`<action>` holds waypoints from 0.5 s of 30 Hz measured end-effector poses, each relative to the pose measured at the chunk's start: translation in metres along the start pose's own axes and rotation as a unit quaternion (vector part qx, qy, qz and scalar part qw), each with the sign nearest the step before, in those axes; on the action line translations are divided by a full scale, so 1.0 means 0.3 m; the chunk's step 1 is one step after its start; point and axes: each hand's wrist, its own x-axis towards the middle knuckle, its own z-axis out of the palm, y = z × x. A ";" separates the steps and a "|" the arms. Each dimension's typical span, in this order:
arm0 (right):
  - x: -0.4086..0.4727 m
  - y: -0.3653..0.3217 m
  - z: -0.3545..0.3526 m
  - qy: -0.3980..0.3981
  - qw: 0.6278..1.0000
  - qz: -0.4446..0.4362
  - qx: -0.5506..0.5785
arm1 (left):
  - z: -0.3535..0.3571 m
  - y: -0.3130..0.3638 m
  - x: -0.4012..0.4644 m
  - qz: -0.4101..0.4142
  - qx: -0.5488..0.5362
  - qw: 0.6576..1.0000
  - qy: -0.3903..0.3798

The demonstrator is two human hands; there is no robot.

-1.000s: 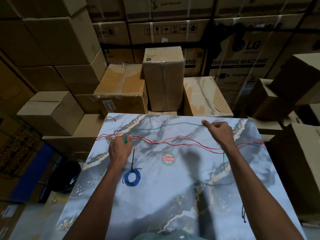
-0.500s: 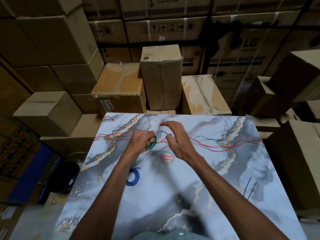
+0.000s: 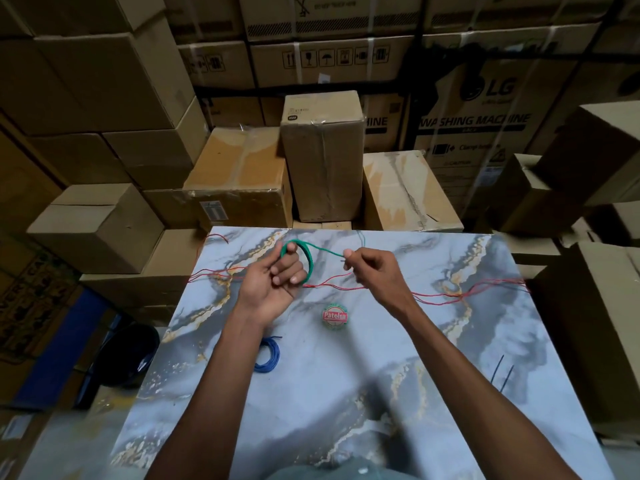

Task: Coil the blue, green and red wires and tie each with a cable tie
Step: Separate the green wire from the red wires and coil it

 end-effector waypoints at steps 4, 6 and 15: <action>-0.017 0.017 -0.043 0.025 1.000 0.012 0.015 | 0.007 0.060 0.022 0.072 -0.088 0.993 0.004; -0.040 0.013 -0.038 0.020 1.000 0.008 0.014 | 0.005 0.082 0.043 0.117 -0.111 0.986 0.047; -0.111 -0.042 0.041 -0.115 0.963 -0.066 -0.234 | -0.051 0.029 0.130 0.216 0.018 0.954 0.207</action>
